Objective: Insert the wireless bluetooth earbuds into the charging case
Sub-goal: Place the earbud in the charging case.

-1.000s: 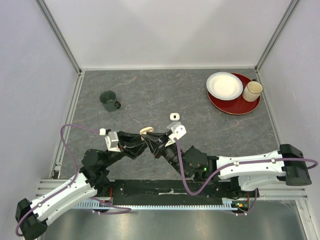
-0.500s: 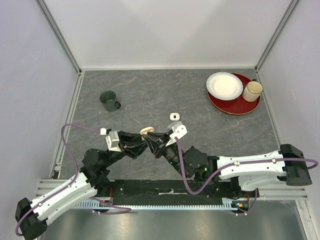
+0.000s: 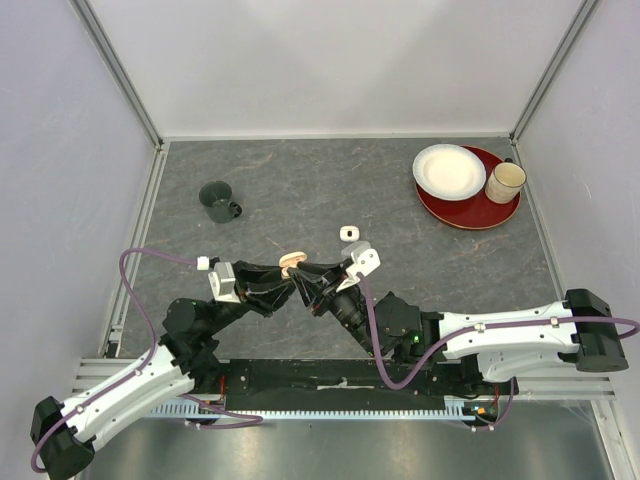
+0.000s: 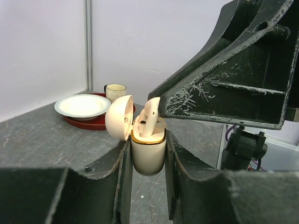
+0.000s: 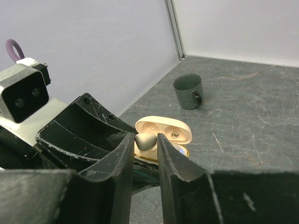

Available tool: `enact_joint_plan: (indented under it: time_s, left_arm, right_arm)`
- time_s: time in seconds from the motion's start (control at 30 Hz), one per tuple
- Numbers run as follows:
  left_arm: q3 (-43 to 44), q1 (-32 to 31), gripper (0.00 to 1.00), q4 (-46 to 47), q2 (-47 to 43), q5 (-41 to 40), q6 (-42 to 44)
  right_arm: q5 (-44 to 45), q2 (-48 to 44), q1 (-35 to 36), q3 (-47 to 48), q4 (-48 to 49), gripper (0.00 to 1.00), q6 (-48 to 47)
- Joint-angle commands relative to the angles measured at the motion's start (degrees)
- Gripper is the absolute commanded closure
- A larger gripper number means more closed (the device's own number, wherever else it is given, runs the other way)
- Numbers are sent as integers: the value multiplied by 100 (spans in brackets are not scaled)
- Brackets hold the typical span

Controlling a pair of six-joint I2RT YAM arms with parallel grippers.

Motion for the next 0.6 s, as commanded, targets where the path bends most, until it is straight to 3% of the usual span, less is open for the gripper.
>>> enact_joint_plan:
  time_s: [0.0,0.57]
  left_arm:
    - [255,-4,98,606,-30,-57,51]
    - [299,5,98,650,137,75,16]
  right_arm:
    - [350,-114,-39,176,-137,67,-143]
    - [192,88,-39,343,-216,68,-205]
